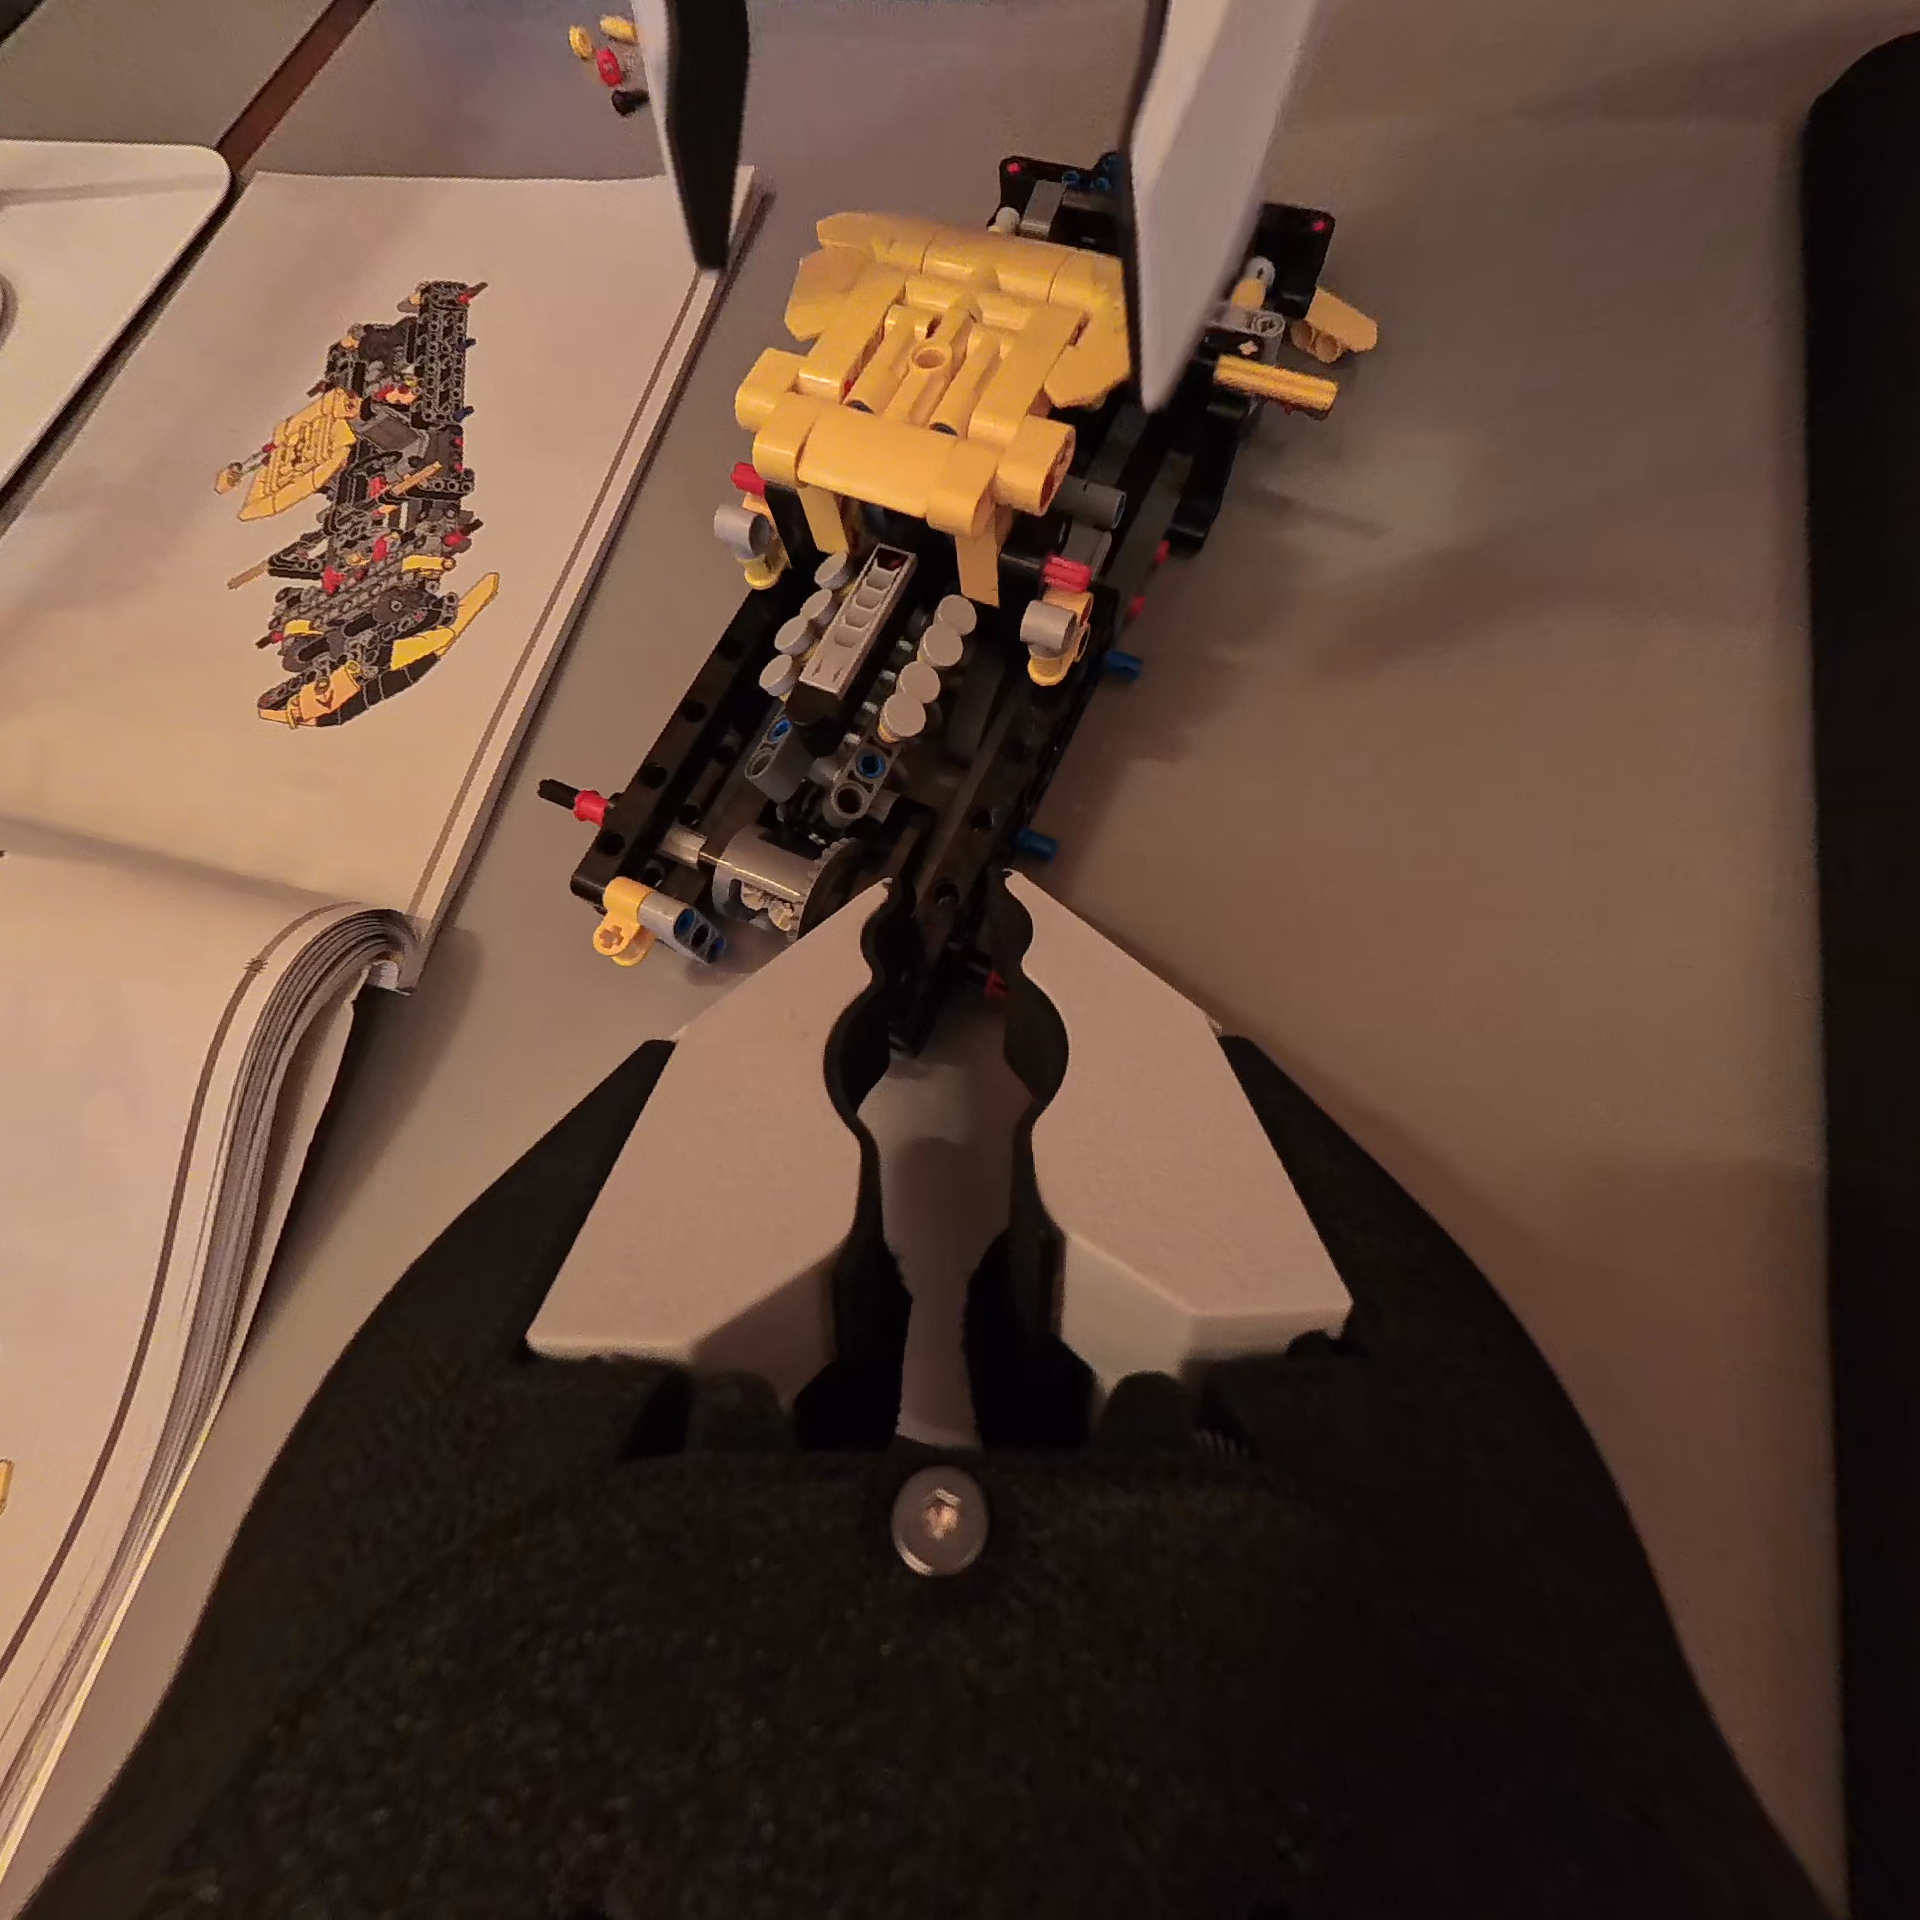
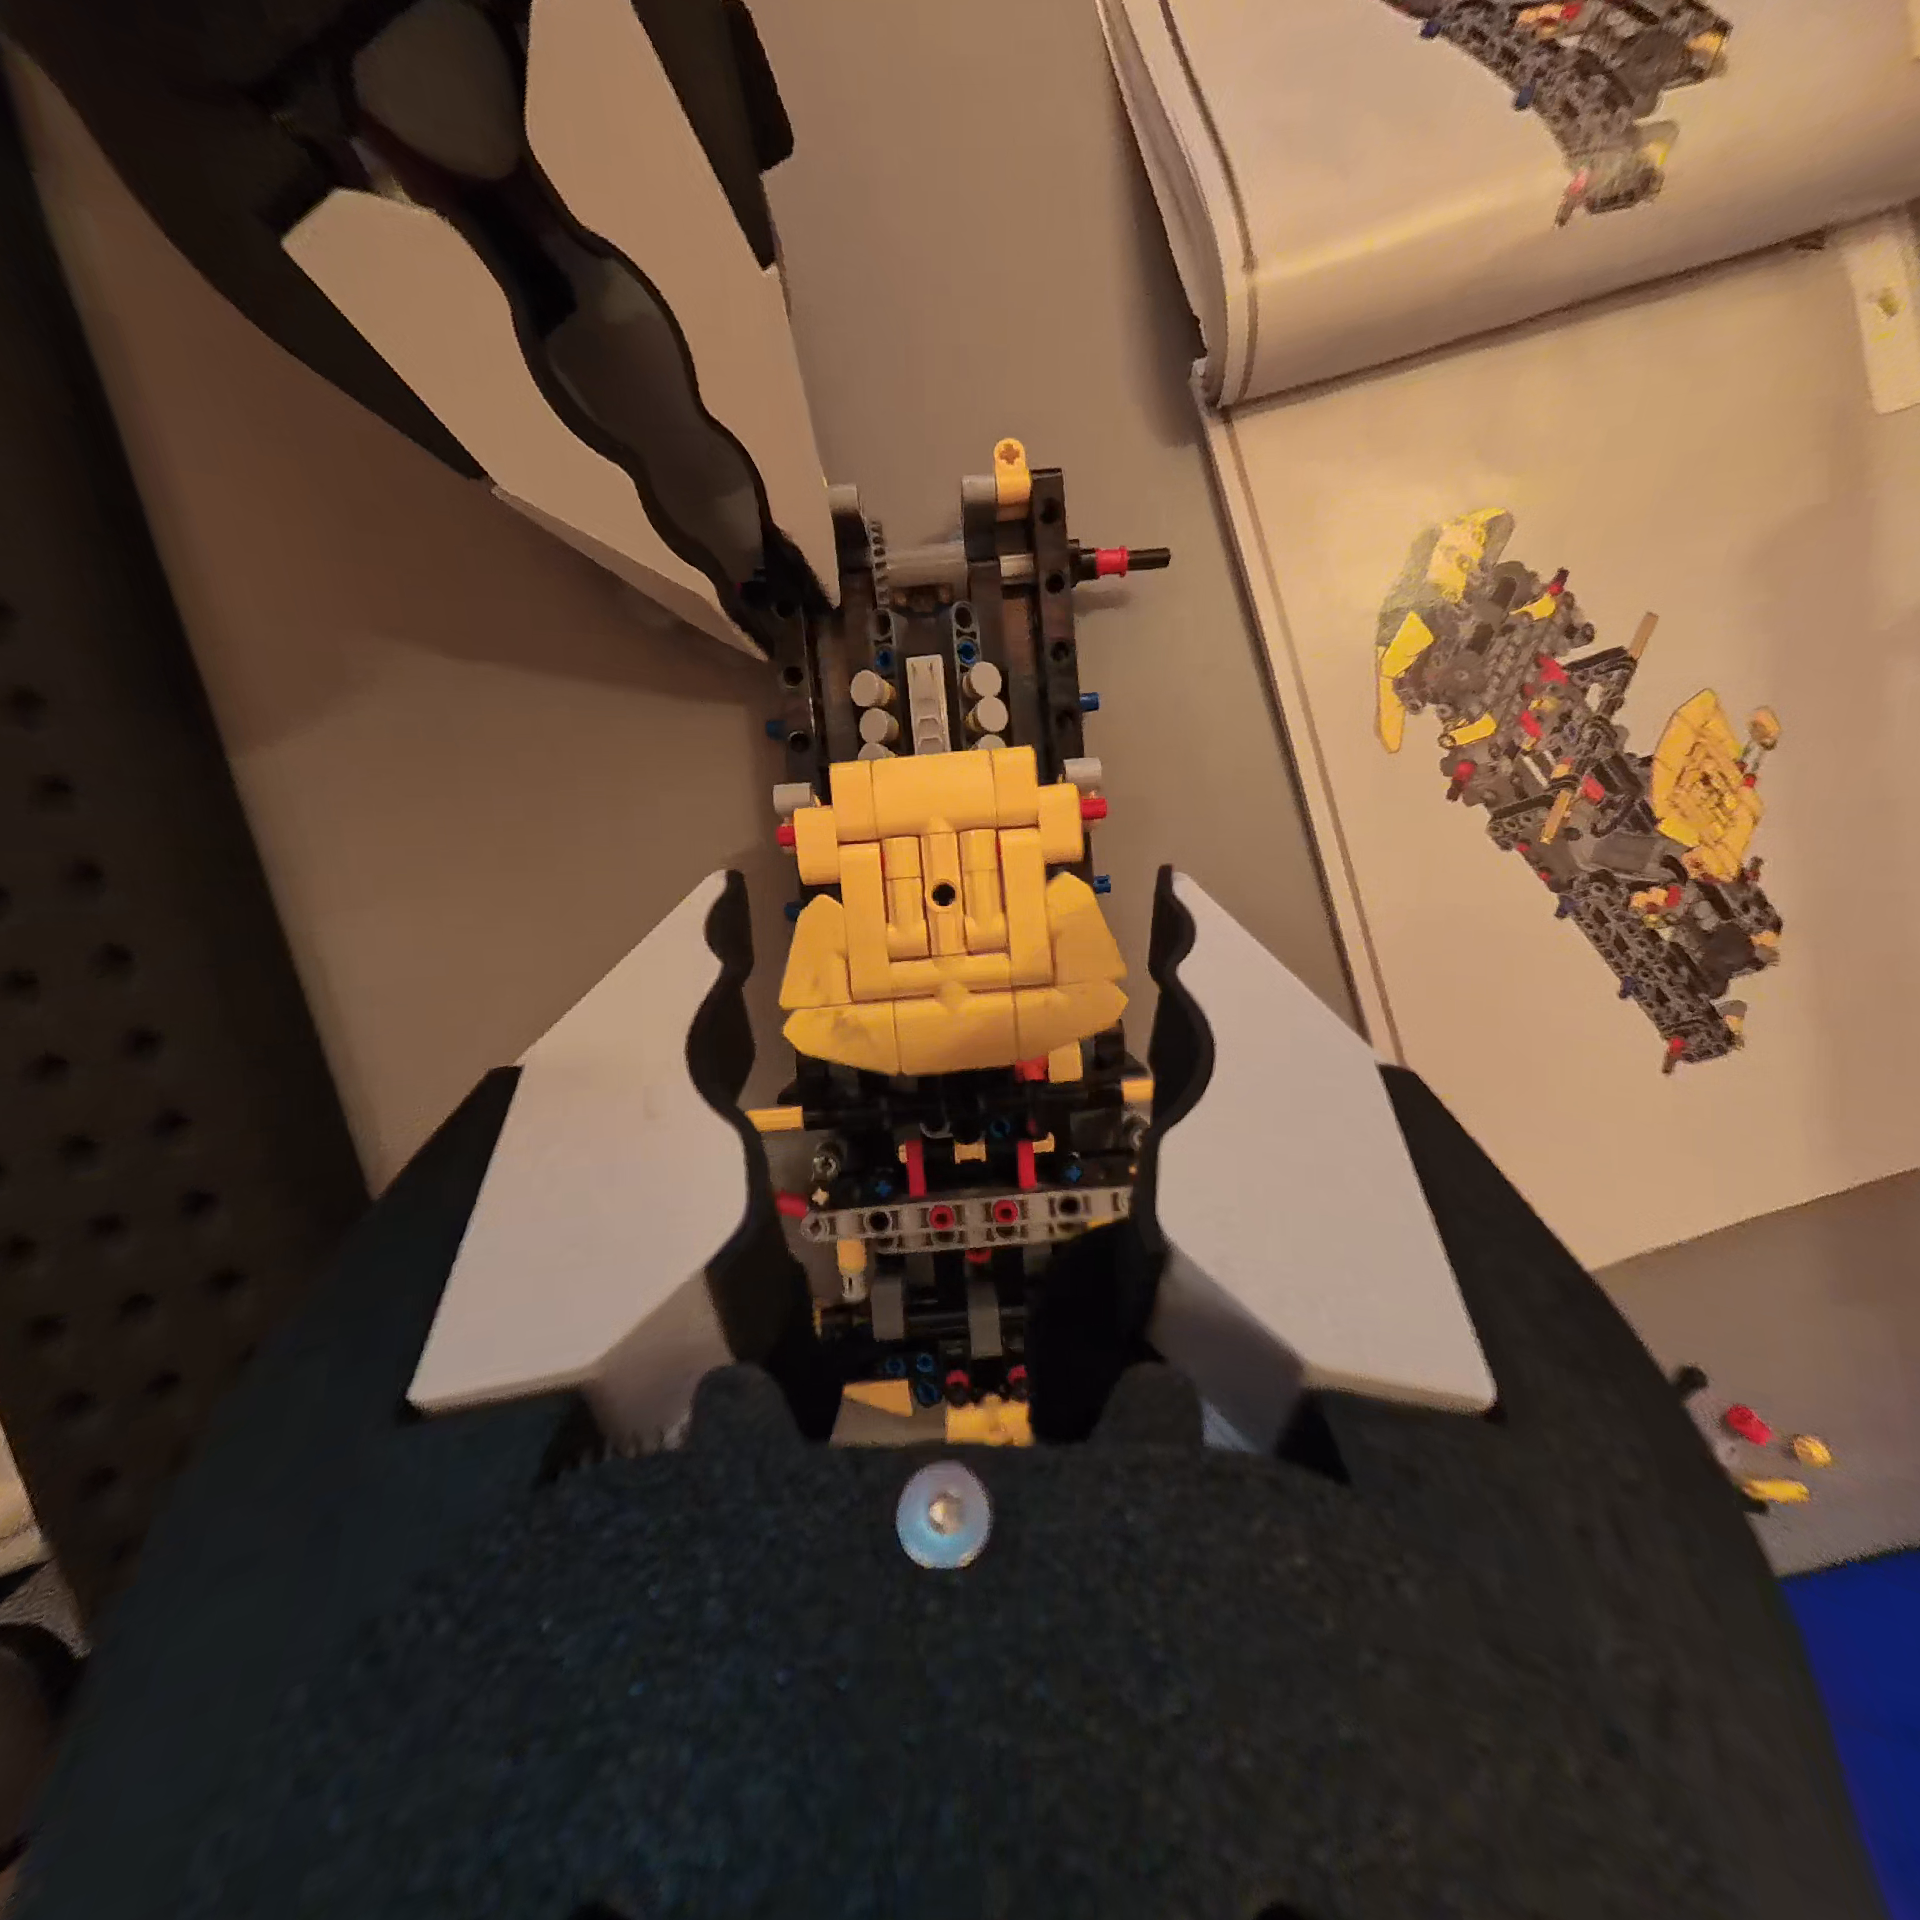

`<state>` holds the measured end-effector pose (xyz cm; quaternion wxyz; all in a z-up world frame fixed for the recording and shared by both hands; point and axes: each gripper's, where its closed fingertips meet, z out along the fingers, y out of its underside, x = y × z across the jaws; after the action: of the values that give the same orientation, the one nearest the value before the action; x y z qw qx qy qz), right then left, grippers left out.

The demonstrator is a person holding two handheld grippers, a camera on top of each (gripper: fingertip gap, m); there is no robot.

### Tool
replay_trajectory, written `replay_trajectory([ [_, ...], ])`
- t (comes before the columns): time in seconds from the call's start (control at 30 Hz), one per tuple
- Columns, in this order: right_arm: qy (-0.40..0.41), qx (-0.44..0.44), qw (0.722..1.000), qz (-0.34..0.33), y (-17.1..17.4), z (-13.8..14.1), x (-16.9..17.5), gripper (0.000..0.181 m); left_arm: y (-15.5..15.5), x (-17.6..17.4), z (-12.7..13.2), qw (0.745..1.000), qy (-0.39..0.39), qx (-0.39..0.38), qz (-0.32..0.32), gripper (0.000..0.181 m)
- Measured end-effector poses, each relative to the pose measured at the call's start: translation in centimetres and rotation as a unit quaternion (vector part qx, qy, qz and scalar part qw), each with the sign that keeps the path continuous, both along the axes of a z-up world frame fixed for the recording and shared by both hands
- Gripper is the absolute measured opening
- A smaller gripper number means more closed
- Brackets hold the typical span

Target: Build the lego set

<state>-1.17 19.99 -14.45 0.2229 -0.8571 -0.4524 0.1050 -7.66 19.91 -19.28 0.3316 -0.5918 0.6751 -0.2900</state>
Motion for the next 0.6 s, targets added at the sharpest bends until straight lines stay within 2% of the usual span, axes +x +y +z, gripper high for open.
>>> replay_trajectory([
  [0.1,-0.013,0.020,1.000,0.014,0.4,-1.3,-0.9,0.074,0.0,0.0,0.0,1.000,-0.001,0.000,0.000,0.015],
  [0.2,0.003,0.025,1.000,0.011,1.0,-1.5,-1.4,0.059,0.1,0.0,0.0,1.000,-0.002,0.000,0.002,0.015],
  [0.37,0.019,0.024,0.999,0.020,0.9,-1.5,-1.4,0.058,0.1,-0.1,0.1,1.000,-0.001,-0.001,-0.001,0.015],
  [0.53,0.086,0.040,0.995,-0.010,1.1,-1.0,-1.9,0.059,0.2,-0.3,0.2,1.000,-0.001,-0.006,0.003,0.016],
  [0.6,0.174,0.078,0.981,-0.033,1.3,1.5,-2.0,0.076,0.2,-0.5,0.4,1.000,-0.003,-0.019,0.005,0.023],
])
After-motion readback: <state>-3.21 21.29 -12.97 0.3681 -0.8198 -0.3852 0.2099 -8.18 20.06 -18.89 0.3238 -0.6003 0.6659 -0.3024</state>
